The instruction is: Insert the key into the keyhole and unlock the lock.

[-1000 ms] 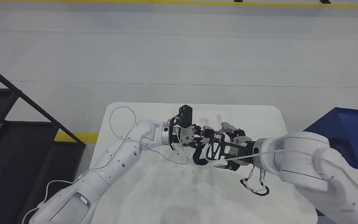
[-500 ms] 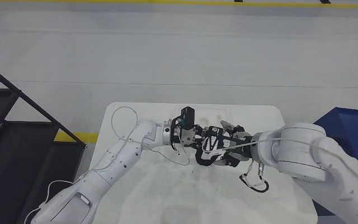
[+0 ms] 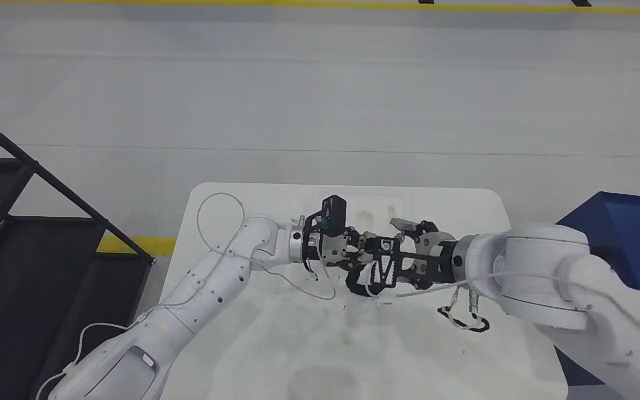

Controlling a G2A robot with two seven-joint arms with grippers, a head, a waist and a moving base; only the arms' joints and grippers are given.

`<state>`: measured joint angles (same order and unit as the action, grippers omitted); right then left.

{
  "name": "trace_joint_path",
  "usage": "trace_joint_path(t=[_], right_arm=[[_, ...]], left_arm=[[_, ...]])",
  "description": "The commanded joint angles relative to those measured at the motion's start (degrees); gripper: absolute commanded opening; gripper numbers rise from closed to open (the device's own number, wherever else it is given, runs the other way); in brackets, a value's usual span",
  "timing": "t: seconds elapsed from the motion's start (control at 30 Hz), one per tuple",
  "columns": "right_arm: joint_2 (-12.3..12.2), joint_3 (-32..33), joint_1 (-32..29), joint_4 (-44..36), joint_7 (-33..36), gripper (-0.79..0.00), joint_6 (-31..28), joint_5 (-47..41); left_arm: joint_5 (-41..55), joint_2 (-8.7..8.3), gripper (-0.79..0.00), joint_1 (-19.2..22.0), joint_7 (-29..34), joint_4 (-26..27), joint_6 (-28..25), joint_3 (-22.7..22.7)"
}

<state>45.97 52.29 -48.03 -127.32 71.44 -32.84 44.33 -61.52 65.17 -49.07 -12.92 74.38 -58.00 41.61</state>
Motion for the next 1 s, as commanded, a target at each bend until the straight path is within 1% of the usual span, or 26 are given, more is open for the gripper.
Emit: trace_joint_path(t=[0.0, 0.17, 0.23, 0.33, 0.37, 0.5, 0.7, 0.97], right_arm=[[-0.33, -0.24, 0.38, -0.08, 0.03, -0.449, 0.03, 0.20], [-0.96, 0.20, 0.65, -1.26, 0.58, -0.471, 0.58, 0.69], [-1.11, 0.69, 0.43, -1.94, 0.54, -0.493, 0.64, 0.47], [-1.30, 1.40, -0.05, -2.73, 0.61, -0.557, 0.79, 0.24], [-1.35, 1.64, -0.19, -2.97, 0.48, -0.594, 0.88, 0.26], [-1.49, 2.55, -0.90, -3.29, -0.94, -0.785, 1.28, -0.14], [-1.66, 4.07, -2.28, -2.60, -3.05, -0.785, 3.19, -1.97], [-1.96, 6.52, -4.13, -2.57, -3.27, -0.785, 7.54, -4.31]], left_arm=[[0.33, -0.24, -0.785, 0.14, 0.26, 0.32, 0.00, -0.33], [1.28, -0.77, -0.785, 0.60, 0.74, 0.73, 0.00, -1.00], [1.67, -0.95, -0.785, 0.73, 0.91, 0.96, 0.00, -1.19], [2.12, -1.18, -0.785, 0.85, 1.10, 1.38, 0.00, -1.48], [2.25, -1.24, -0.785, 0.88, 1.20, 1.49, 0.00, -1.60], [2.53, -1.43, -0.785, 1.08, 1.44, 1.97, 0.00, -2.02], [2.66, -1.68, -0.785, 1.22, 1.83, 2.81, 0.00, -2.18], [2.78, -1.85, -0.785, 1.31, 2.30, 3.96, 0.00, -2.45]])
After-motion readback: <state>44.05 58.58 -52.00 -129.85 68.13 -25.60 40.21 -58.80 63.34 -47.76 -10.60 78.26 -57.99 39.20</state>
